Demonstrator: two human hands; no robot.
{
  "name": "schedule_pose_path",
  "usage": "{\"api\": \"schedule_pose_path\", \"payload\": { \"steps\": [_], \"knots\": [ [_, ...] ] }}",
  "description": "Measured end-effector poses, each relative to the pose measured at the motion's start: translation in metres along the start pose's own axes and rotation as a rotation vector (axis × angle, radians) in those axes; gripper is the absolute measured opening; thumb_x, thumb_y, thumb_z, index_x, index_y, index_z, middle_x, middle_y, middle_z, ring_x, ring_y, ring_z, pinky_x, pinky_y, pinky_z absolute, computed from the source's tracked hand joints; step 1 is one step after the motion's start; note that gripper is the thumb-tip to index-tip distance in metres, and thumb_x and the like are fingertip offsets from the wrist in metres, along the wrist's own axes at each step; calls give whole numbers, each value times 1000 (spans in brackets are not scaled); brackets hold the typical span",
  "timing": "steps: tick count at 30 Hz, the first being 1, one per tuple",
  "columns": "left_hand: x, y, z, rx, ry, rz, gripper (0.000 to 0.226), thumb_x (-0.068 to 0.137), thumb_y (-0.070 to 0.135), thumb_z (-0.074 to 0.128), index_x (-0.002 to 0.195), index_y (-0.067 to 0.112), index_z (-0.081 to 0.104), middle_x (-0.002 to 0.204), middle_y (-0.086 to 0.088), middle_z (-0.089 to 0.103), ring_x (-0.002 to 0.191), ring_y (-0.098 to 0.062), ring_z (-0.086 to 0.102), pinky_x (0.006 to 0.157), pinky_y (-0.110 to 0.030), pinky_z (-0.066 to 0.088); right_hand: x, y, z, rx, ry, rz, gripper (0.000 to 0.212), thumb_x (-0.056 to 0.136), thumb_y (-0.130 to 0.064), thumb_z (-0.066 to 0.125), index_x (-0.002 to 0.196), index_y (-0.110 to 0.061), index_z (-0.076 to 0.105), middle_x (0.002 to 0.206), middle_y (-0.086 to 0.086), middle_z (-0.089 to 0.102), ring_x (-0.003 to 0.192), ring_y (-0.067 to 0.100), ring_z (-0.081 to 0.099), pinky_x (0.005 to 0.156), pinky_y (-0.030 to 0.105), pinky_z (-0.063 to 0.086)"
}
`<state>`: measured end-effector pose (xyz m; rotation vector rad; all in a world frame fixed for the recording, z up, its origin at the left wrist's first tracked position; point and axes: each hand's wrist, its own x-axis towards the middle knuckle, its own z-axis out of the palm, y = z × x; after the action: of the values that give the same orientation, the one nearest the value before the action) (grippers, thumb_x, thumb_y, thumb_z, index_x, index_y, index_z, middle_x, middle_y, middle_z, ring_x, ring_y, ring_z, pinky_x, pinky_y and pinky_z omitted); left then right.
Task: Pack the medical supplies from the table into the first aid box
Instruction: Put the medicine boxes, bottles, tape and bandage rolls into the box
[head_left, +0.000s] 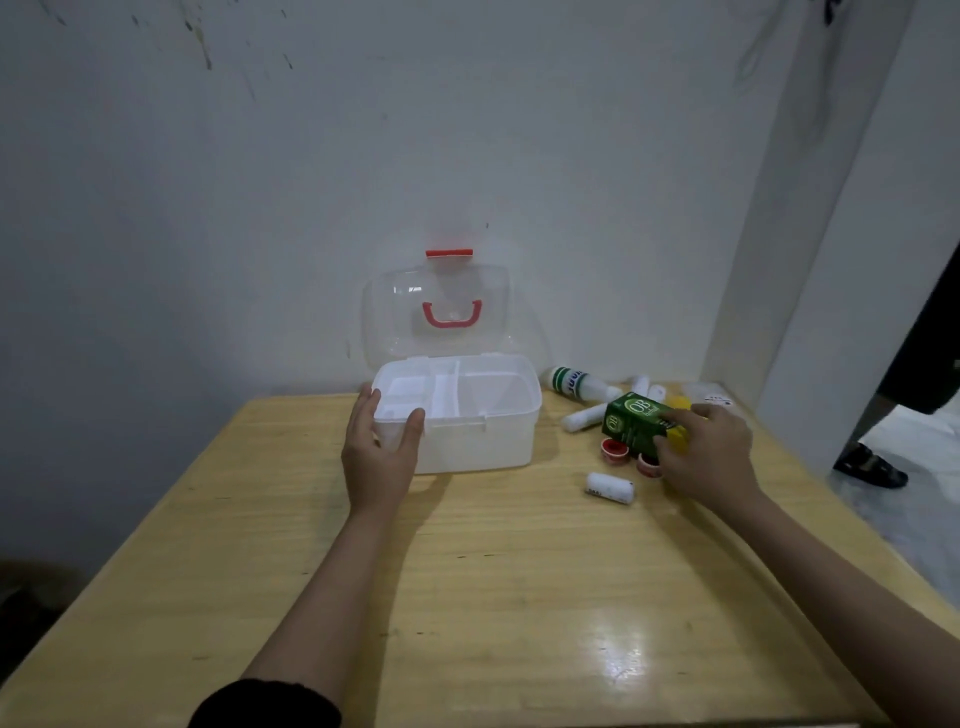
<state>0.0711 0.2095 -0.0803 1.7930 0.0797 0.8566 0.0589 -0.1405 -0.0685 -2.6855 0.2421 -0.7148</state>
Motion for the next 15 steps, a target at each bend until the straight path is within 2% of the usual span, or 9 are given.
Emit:
{"api": "schedule_pose_path", "payload": {
  "steps": [3, 6, 9, 15],
  "knots": [
    [1, -1, 0, 2, 0, 0, 58, 79, 33, 71, 130, 13, 51, 146, 0, 44, 133, -11, 40, 107, -42, 40, -4, 3, -2, 39, -49, 53, 38, 80, -31, 66, 118, -25, 63, 119, 21, 56, 113, 42, 48, 98, 46, 36],
    [1, -1, 0, -7, 1, -1, 58, 79, 31, 72, 129, 12, 51, 145, -1, 44, 132, -10, 40, 107, -41, 40, -12, -2, -7, 193, -40, 47, 38, 83, -24, 67, 120, -21, 62, 120, 20, 50, 118, 39, 40, 95, 39, 35],
    [0, 1, 0, -16, 3, -13, 57, 79, 30, 73, 129, 11, 52, 145, -1, 45, 132, -10, 41, 108, -37, 38, -16, -10, -16, 323, 54, 22, 35, 80, -20, 70, 114, -17, 63, 116, 18, 51, 116, 35, 40, 88, 29, 28],
    [-1, 3, 0, -38, -3, -21, 56, 78, 29, 73, 128, 12, 52, 146, 0, 44, 133, -12, 40, 108, -34, 38, -10, -52, -37, 443, 157, -122, 33, 71, -17, 77, 102, -14, 64, 109, 14, 58, 108, 30, 49, 89, 35, 38]
  ]
}}
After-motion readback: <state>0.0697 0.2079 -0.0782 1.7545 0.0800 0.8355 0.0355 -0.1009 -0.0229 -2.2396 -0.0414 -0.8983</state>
